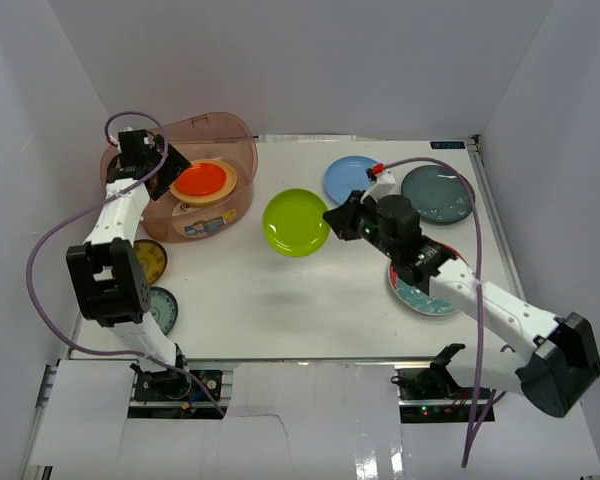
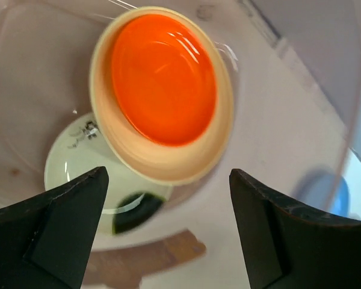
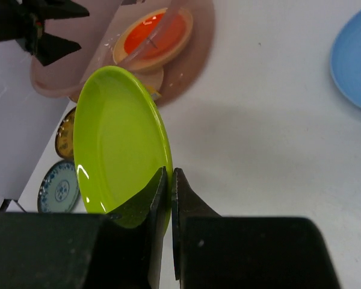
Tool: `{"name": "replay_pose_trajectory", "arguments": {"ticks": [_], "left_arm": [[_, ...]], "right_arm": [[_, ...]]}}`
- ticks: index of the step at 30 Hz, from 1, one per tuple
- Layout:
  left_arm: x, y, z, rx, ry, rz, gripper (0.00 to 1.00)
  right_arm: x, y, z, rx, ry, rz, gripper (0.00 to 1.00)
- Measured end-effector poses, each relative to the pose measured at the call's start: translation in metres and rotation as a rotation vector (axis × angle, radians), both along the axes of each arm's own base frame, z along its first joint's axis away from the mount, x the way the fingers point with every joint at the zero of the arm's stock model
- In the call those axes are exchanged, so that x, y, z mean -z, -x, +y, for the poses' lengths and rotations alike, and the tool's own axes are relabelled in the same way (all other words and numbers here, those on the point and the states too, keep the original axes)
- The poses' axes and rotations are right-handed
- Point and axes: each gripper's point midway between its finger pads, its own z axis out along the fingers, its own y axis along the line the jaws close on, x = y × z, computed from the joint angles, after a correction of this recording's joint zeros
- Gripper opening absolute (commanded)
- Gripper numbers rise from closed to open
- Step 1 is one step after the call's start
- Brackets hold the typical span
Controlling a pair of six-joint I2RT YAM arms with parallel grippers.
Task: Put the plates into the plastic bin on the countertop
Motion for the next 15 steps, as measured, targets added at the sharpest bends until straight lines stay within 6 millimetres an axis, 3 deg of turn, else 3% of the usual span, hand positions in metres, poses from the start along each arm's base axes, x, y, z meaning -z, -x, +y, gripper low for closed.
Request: {"name": "replay_pose_trajectory", "arguments": {"ticks": [2,5,8,11,15], "left_arm": [[-0.027,0.015,-0.011,0.039,0.025,-0.068,0.92],[-0.074,0.052,-0.029,0.1,0.038,-0.201,0.92],[-0.116,0.112,-0.049,0.16,0.025,-0.36,0.89],[-0.122,0.153,-0.056,0.183,0.009,-0.44,0.87],[-0.089,0.188,-0.076,0.232,0.009,-0.393,0.87]], "right_arm": [[-0.014,-0.024,0.021,-0.002,-0.009,-0.022,0.08],[-0.026,-0.06,0.054,-0.011,-0.023,-0.041,0.08],[-0.033,-0.102,0.096,-0.031,-0.054,-0.058,0.08],[-0.032,-0.135,0.13,-0.048,-0.073,-0.064,0.08],[-0.031,-0.185,0.181,-0.063,-0.097,-0.096,0.08]]}}
